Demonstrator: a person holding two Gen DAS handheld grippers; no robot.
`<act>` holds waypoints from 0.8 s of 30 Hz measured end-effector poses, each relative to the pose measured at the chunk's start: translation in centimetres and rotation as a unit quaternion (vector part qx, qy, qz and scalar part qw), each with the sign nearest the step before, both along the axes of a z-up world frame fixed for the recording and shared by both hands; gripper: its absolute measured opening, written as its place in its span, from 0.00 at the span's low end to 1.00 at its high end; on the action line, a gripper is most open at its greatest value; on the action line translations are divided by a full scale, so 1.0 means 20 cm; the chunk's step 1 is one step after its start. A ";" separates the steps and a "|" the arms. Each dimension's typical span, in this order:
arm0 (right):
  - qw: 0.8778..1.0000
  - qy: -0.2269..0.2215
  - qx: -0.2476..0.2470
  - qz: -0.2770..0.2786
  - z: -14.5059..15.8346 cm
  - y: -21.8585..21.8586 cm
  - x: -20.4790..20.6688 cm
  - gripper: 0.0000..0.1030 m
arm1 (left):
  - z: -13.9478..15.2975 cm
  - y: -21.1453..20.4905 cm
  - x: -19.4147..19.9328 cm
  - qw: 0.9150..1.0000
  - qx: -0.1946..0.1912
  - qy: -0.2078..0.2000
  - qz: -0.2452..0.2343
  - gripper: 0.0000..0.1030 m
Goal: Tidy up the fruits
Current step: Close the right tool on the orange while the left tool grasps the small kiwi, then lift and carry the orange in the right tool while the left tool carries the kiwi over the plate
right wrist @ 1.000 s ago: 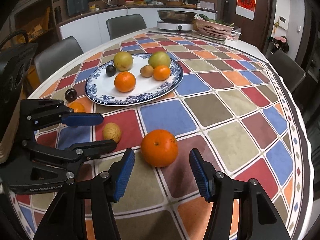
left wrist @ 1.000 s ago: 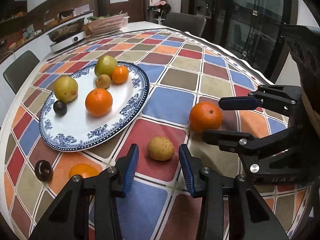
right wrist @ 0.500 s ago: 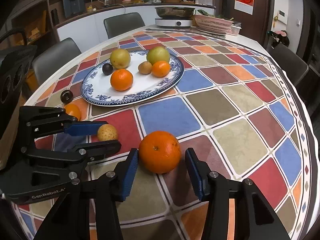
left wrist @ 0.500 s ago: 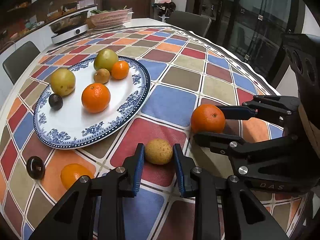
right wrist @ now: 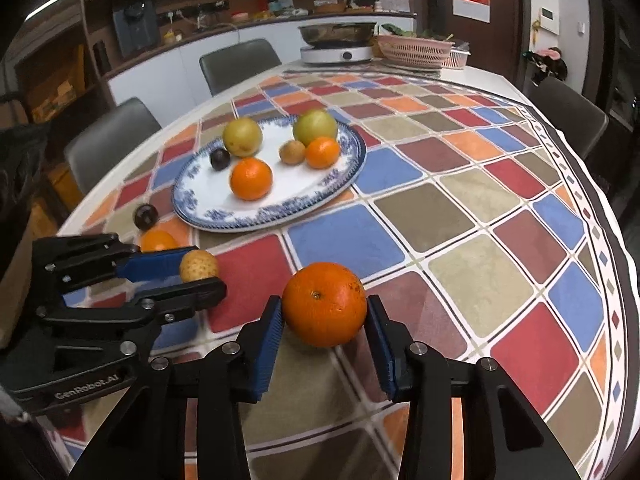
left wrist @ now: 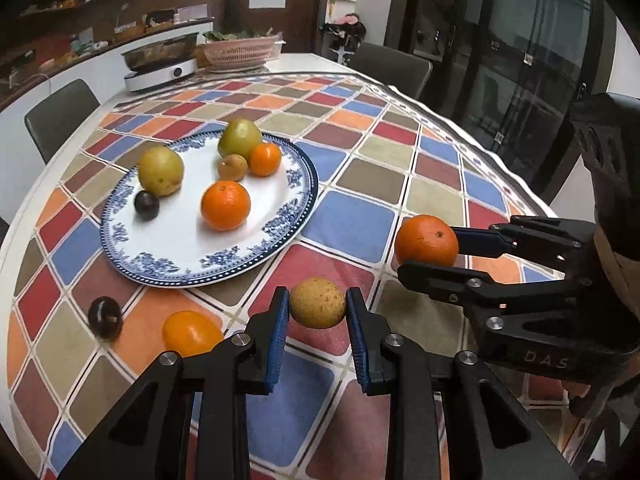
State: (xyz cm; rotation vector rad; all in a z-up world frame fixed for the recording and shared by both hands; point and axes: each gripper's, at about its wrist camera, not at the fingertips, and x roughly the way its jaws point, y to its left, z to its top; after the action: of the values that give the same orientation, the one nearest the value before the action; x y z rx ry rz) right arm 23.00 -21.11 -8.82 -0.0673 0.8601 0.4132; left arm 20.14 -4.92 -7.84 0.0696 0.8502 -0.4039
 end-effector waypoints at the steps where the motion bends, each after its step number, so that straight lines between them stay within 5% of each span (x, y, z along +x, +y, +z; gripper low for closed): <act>1: 1.000 -0.002 0.004 -0.001 0.02 0.00 -0.01 0.41 | 0.01 0.01 -0.01 1.000 -0.001 -0.002 0.003 0.28; 24: 0.996 -0.070 0.056 -0.011 0.43 0.14 -0.21 0.41 | 0.40 0.25 -0.19 0.995 -0.023 -0.081 0.053 0.28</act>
State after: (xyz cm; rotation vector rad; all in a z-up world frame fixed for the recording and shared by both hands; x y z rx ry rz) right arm 18.84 -18.29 -0.24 0.0178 0.6977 0.4297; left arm 16.27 0.06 0.22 0.0145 0.6814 -0.3135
